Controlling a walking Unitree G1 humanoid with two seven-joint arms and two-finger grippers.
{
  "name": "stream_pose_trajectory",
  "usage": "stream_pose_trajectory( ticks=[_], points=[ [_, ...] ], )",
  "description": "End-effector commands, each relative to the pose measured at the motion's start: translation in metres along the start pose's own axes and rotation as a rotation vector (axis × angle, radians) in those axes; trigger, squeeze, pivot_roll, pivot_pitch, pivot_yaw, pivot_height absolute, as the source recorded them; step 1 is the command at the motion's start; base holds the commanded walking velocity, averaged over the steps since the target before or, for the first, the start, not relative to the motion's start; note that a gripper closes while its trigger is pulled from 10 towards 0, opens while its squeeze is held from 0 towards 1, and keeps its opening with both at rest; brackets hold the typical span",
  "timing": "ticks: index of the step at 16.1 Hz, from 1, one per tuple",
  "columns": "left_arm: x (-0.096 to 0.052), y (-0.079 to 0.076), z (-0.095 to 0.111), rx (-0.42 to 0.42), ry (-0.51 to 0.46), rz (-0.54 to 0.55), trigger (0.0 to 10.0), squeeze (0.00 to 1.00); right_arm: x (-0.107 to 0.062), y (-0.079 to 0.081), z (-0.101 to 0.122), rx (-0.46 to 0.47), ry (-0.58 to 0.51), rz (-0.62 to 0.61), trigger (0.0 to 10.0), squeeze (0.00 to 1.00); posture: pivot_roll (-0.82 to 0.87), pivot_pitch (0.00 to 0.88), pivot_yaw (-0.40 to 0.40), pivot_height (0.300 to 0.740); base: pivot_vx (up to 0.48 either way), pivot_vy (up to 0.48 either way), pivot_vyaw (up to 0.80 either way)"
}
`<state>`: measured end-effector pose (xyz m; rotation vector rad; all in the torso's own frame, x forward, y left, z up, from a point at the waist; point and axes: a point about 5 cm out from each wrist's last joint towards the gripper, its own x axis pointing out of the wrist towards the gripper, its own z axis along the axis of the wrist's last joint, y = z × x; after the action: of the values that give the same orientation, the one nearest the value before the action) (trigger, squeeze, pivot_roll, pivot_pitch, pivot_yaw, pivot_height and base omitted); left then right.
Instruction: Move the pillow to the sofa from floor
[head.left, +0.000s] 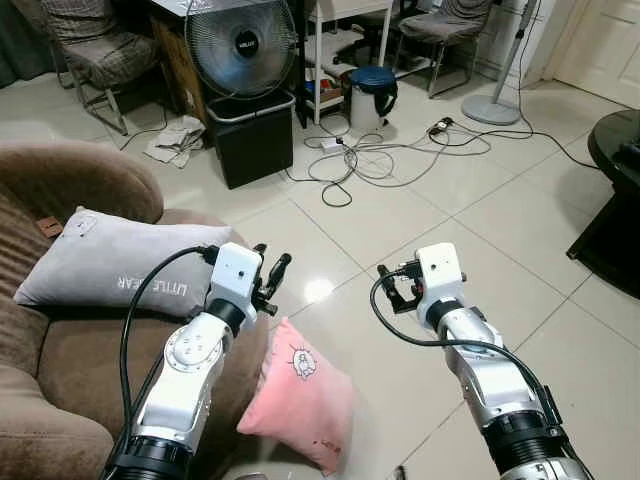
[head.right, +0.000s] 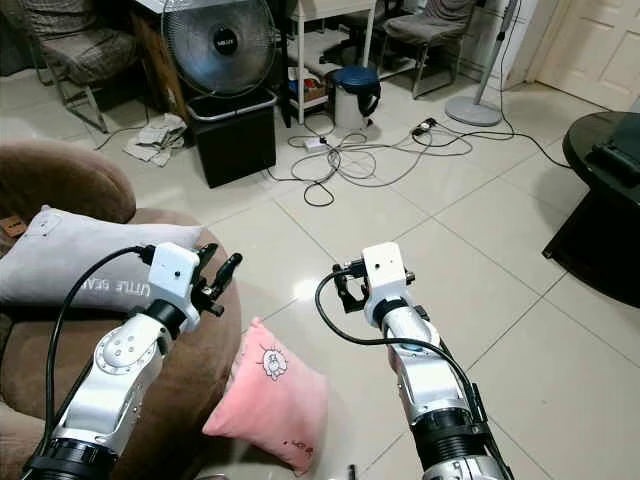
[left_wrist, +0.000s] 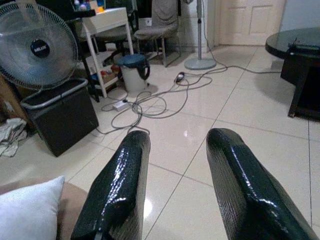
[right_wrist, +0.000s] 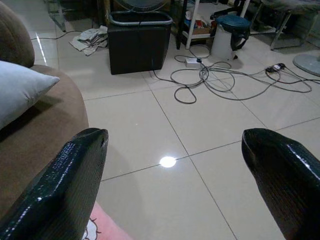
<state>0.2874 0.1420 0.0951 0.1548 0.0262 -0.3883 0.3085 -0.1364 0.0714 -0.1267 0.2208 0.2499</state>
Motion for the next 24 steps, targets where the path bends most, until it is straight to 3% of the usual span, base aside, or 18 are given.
stream_pose_trajectory(
  ticks=[1, 8, 18, 24],
  points=[
    [0.0, 0.003, -0.001, 0.029, 0.012, 0.006, 10.0, 0.0, 0.003, 0.0, 0.005, -0.009, -0.017, 0.005, 10.0, 0.0, 0.07, 0.0, -0.01, 0.74, 0.0, 0.0, 0.0],
    [-0.003, 0.008, -0.001, 0.049, -0.002, 0.005, 10.0, 0.0, 0.002, -0.004, 0.004, -0.036, -0.025, -0.044, 10.0, 0.0, 0.06, 0.0, 0.004, 0.74, 0.0, 0.0, 0.0],
    [-0.003, 0.009, -0.001, 0.074, -0.001, 0.008, 10.0, 0.0, 0.003, -0.003, 0.003, -0.033, -0.01, -0.039, 10.0, 0.0, 0.06, 0.0, 0.007, 0.74, 0.0, -0.412, 0.0],
    [0.0, 0.013, -0.005, 0.038, 0.034, 0.032, 10.0, 0.0, 0.004, -0.004, 0.003, -0.034, -0.009, -0.042, 10.0, 0.0, 0.05, 0.0, 0.007, 0.74, 0.0, 0.306, 0.0]
  ],
)
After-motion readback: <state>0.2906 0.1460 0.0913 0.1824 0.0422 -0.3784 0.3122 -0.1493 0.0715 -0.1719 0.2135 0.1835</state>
